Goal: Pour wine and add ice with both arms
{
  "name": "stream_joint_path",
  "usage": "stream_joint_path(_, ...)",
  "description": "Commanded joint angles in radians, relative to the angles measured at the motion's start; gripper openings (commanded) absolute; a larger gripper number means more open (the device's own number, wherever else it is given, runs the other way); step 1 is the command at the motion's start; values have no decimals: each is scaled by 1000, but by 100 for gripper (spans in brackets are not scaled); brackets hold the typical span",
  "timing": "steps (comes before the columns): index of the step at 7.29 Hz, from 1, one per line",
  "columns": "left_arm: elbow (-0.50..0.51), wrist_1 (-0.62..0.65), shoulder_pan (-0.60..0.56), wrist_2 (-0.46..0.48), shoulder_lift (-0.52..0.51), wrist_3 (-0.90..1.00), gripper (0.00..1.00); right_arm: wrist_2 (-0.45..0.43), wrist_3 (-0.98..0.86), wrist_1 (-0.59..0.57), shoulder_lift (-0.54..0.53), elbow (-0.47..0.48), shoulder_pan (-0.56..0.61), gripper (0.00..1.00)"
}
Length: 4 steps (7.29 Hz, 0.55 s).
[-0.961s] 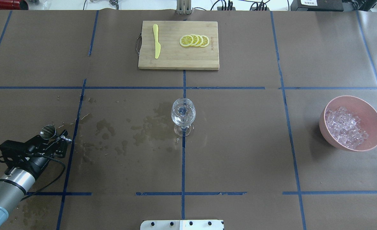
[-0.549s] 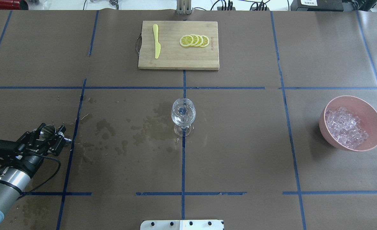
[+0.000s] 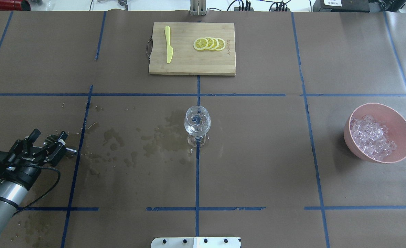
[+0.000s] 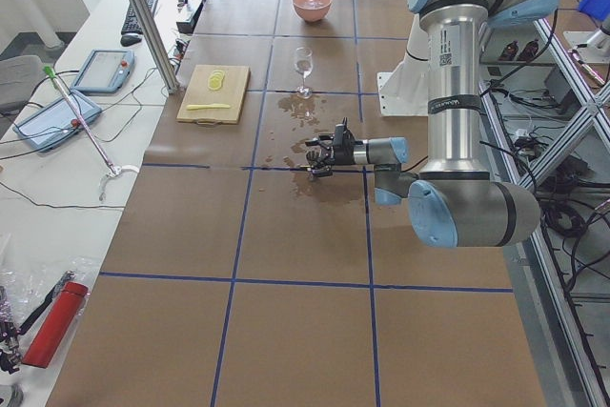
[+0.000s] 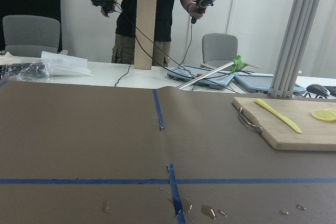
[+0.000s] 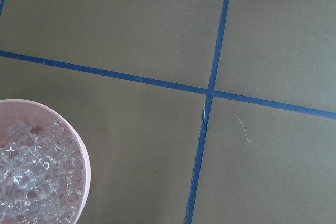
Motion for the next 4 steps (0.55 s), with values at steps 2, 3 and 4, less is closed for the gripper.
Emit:
stream_joint_path(2, -30, -207, -5, -18, 8, 320, 100, 0, 0, 0, 0, 1, -1, 100)
stream_joint_path(3, -37, -211, -36, -115, 17, 351, 100, 0, 0, 0, 0, 1, -1, 100)
stream_joint_path(4, -37, -205, -120, -209, 22, 411, 100, 0, 0, 0, 0, -1, 1, 100)
